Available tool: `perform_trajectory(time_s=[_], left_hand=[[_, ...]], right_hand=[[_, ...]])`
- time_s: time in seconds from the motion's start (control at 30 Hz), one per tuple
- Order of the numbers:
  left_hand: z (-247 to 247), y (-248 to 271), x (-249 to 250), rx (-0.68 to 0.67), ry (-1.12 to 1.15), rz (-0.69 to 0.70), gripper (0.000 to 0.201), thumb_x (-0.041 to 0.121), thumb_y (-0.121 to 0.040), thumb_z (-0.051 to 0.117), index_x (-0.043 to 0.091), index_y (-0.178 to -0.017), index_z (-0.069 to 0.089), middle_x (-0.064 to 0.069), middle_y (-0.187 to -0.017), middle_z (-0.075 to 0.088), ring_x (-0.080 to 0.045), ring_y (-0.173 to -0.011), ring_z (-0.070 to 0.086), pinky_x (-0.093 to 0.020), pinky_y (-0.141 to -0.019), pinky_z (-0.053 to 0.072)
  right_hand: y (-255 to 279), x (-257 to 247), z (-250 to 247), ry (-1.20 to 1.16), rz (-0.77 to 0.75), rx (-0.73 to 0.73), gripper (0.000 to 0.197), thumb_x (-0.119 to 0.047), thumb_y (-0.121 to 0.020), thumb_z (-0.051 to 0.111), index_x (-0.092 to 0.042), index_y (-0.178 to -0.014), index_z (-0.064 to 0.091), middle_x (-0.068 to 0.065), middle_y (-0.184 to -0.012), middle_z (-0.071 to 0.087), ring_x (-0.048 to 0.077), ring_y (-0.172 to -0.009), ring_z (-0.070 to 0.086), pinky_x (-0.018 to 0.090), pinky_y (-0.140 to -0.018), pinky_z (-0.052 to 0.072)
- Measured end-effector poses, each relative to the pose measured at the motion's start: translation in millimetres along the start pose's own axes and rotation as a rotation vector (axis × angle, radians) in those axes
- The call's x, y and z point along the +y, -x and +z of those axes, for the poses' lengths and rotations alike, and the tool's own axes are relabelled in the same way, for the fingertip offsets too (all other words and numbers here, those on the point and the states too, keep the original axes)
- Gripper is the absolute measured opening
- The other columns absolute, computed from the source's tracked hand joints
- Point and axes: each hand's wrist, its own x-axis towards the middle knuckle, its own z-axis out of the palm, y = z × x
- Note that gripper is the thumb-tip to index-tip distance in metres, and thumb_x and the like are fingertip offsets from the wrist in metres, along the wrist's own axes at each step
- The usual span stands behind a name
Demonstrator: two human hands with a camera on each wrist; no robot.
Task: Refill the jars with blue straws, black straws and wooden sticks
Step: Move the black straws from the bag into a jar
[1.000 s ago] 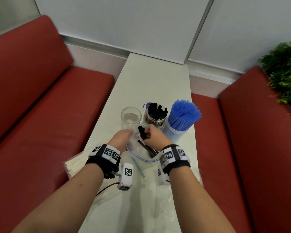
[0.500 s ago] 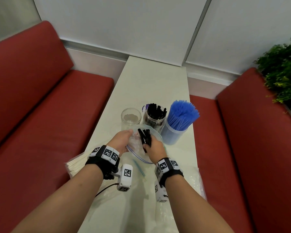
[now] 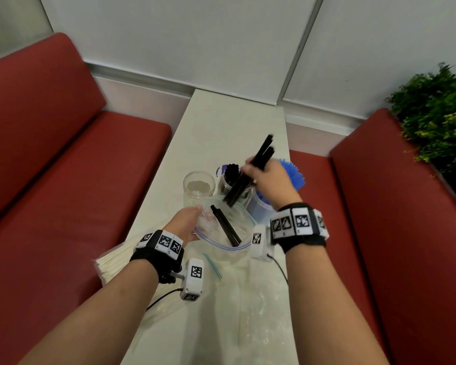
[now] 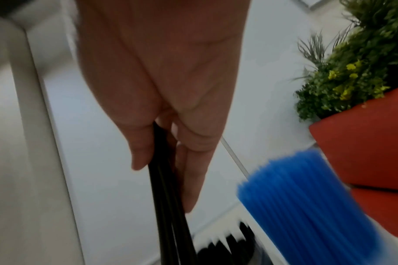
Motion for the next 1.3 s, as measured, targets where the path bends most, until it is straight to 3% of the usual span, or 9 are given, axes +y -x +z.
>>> perform_trajectory(time_s=[0.17, 0.3, 0.33, 0.47, 0.63, 0.83, 0.97, 1.13, 1.3], left_hand=[[-0.3, -2.3, -3.2, 0.0, -0.018, -0.008, 0.04, 0.027, -0.11, 0.039, 0.002, -0.134, 0.06, -0.025, -0.132, 0.065, -0.036, -0.105, 0.059, -0.051, -0.101, 0.048], [-1.3, -4.4, -3.6, 0.003, -0.01, -0.015, 0.041, 0.028, -0.111, 0.039, 0.001, -0.134, 0.059, -0.025, -0.131, 0.065, -0.043, -0.121, 0.062, -0.052, -0.103, 0.049], [-2.2, -5.4, -3.2, 0.009, -0.014, -0.016, 0.041, 0.028, -0.111, 0.04, 0.0, -0.134, 0.059, -0.025, -0.13, 0.066, -0.043, -0.12, 0.062, -0.052, -0.103, 0.049], [-5.7, -11.0, -2.1, 0.012, -0.031, -0.028, 0.042, 0.029, -0.111, 0.038, 0.001, -0.133, 0.06, -0.023, -0.126, 0.069, -0.044, -0.122, 0.062, -0.053, -0.104, 0.049], [-8.3, -16.4, -0.6, 0.003, -0.031, -0.027, 0.041, 0.028, -0.11, 0.039, 0.001, -0.131, 0.062, -0.026, -0.127, 0.068, -0.045, -0.123, 0.062, -0.054, -0.103, 0.049], [-6.2, -20.6, -1.6, 0.007, -0.01, -0.038, 0.04, 0.028, -0.11, 0.04, 0.0, -0.131, 0.061, -0.026, -0.127, 0.067, -0.044, -0.117, 0.065, -0.051, -0.098, 0.052], [-3.8, -21.0, -0.8, 0.006, -0.017, -0.051, 0.04, 0.026, -0.109, 0.04, 0.0, -0.131, 0.06, -0.026, -0.128, 0.067, -0.046, -0.121, 0.062, -0.05, -0.097, 0.051], [-3.0, -21.0, -1.0, 0.011, -0.023, -0.048, 0.042, 0.029, -0.111, 0.039, -0.001, -0.133, 0.058, -0.028, -0.131, 0.064, -0.042, -0.114, 0.064, -0.049, -0.096, 0.051], [-3.2, -20.8, -0.3, 0.022, -0.033, -0.063, 0.042, 0.03, -0.111, 0.04, 0.0, -0.134, 0.057, -0.027, -0.131, 0.065, -0.045, -0.123, 0.062, -0.052, -0.102, 0.05]], right_hand=[[-44.6, -37.3, -20.9, -0.067, -0.139, 0.301, 0.012, -0.015, -0.098, 0.063, -0.012, -0.11, 0.062, 0.009, -0.111, 0.067, 0.022, -0.105, 0.066, 0.041, -0.098, 0.054], [-65.1, -20.7, -12.6, 0.058, -0.146, 0.354, 0.016, -0.015, -0.099, 0.06, -0.011, -0.114, 0.062, -0.005, -0.097, 0.061, 0.014, -0.092, 0.059, 0.005, -0.075, 0.045], [-68.4, -14.6, -9.9, 0.09, -0.141, 0.347, 0.018, -0.014, -0.099, 0.06, -0.009, -0.116, 0.062, -0.005, -0.097, 0.061, 0.014, -0.092, 0.058, 0.003, -0.07, 0.041], [-73.7, 5.2, -0.1, 0.131, -0.092, 0.331, 0.018, -0.014, -0.098, 0.06, -0.009, -0.115, 0.063, -0.001, -0.1, 0.063, 0.017, -0.093, 0.059, 0.022, -0.08, 0.041], [-76.7, 15.2, 4.9, 0.11, -0.06, 0.366, 0.017, -0.013, -0.097, 0.061, -0.011, -0.113, 0.063, -0.003, -0.096, 0.062, 0.015, -0.09, 0.058, 0.004, -0.061, 0.037], [-75.9, 12.0, -1.3, 0.095, -0.074, 0.388, 0.017, -0.013, -0.095, 0.062, -0.009, -0.112, 0.064, -0.004, -0.092, 0.061, 0.017, -0.087, 0.06, 0.025, -0.079, 0.048], [-75.6, 17.9, -2.1, 0.087, -0.066, 0.463, 0.02, -0.011, -0.096, 0.061, -0.006, -0.115, 0.062, -0.003, -0.095, 0.06, 0.012, -0.082, 0.058, 0.007, -0.064, 0.039], [-73.2, 19.5, -1.9, 0.018, -0.052, 0.564, 0.025, -0.015, -0.098, 0.06, -0.006, -0.12, 0.06, -0.005, -0.095, 0.06, 0.014, -0.089, 0.059, 0.024, -0.08, 0.045], [-69.7, 20.1, -0.4, 0.078, -0.083, 0.527, 0.025, -0.015, -0.099, 0.059, -0.004, -0.122, 0.059, 0.005, -0.102, 0.066, 0.018, -0.089, 0.06, 0.021, -0.076, 0.043]])
